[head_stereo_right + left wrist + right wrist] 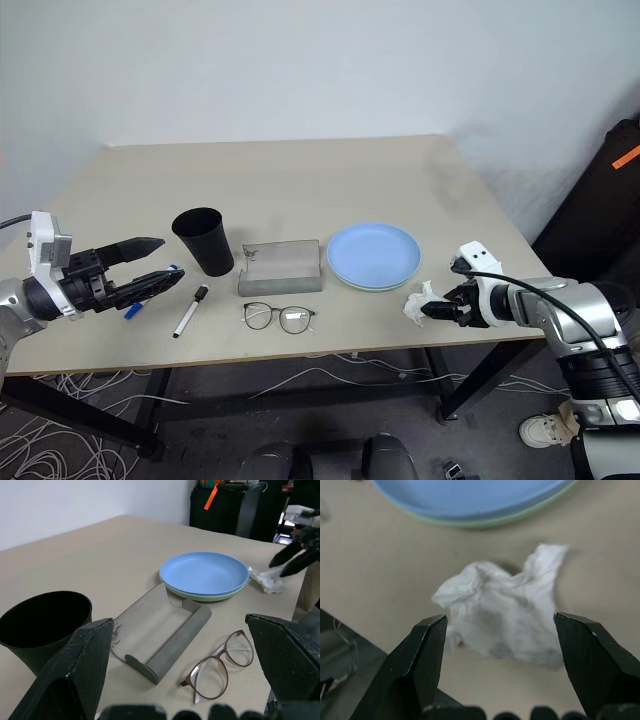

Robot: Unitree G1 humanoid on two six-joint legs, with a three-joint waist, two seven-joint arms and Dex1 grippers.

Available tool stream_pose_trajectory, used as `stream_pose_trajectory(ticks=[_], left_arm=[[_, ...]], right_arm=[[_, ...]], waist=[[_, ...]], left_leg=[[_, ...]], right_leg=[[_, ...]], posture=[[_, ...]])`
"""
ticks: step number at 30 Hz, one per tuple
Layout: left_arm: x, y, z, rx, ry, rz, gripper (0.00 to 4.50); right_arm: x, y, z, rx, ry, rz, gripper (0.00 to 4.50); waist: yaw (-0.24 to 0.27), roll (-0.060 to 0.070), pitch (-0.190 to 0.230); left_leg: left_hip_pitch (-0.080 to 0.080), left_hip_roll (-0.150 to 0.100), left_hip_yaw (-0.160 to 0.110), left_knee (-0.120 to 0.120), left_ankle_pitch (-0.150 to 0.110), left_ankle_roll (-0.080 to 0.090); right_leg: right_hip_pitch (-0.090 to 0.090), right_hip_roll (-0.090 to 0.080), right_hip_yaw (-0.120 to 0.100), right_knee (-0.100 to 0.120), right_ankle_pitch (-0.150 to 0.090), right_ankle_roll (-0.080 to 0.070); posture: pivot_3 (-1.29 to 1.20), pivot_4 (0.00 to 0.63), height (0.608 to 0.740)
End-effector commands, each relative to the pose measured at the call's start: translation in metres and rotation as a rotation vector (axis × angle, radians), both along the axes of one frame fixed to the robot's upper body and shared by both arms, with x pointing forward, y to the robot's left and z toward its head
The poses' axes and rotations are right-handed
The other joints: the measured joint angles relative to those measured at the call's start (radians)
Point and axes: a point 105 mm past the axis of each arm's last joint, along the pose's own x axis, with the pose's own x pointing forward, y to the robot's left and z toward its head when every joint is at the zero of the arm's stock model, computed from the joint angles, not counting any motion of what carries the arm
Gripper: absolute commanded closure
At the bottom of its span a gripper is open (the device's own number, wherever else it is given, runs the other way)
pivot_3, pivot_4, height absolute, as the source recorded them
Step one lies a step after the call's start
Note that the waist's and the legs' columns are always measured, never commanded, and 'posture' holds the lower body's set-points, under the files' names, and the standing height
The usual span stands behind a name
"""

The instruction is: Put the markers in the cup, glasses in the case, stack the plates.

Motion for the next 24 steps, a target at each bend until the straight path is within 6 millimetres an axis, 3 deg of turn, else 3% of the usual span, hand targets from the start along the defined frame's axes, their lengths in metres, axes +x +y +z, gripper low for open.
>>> stream_pose_trajectory(ticks=[1, 9, 12, 20, 21, 24], left_arm=[[-0.001, 0.001, 0.011, 0.008, -0.043, 0.000, 0.00], [-0.002, 0.001, 0.011, 0.009, -0.044, 0.003, 0.00], [-0.001, 0.002, 0.011, 0.009, -0.046, 0.004, 0.00], [0.000, 0.001, 0.012, 0.007, -0.051, 0.003, 0.00], [0.000, 0.001, 0.012, 0.007, -0.051, 0.003, 0.00], [0.000, 0.001, 0.013, 0.007, -0.054, 0.004, 0.00]], right_arm=[[0.003, 0.005, 0.008, -0.013, -0.053, 0.033, 0.83], [0.004, 0.011, 0.001, -0.045, -0.067, 0.067, 0.83], [0.006, 0.014, -0.002, -0.080, -0.084, 0.094, 1.42], [0.009, 0.025, -0.005, -0.134, -0.126, 0.194, 4.27], [0.009, 0.026, -0.005, -0.139, -0.128, 0.206, 4.48], [0.014, 0.026, 0.001, -0.146, -0.147, 0.221, 4.48]], waist=[[0.000, 0.000, 0.000], [0.000, 0.000, 0.000], [0.000, 0.000, 0.000], [0.000, -0.001, 0.000], [0.000, -0.001, 0.000], [0.000, -0.001, 0.000]], left_leg=[[0.000, 0.000, 0.000, 0.000, 0.000, 0.000], [0.000, 0.000, 0.000, 0.000, 0.000, 0.000], [0.000, 0.000, 0.000, 0.000, 0.000, 0.000], [0.000, 0.000, 0.000, 0.000, 0.000, 0.000], [0.000, 0.000, 0.000, 0.000, 0.000, 0.000], [0.000, 0.000, 0.000, 0.000, 0.000, 0.000]], right_leg=[[0.000, 0.000, 0.000, 0.000, 0.000, 0.000], [0.000, 0.000, 0.000, 0.000, 0.000, 0.000], [0.000, 0.000, 0.000, 0.000, 0.000, 0.000], [0.000, 0.000, 0.000, 0.000, 0.000, 0.000], [0.000, 0.000, 0.000, 0.000, 0.000, 0.000], [0.000, 0.000, 0.000, 0.000, 0.000, 0.000]], posture=[[0.00, 0.000, 0.737], [0.00, 0.000, 0.737], [0.00, 0.000, 0.737], [0.00, 0.000, 0.737], [0.00, 0.000, 0.737], [0.00, 0.000, 0.737]])
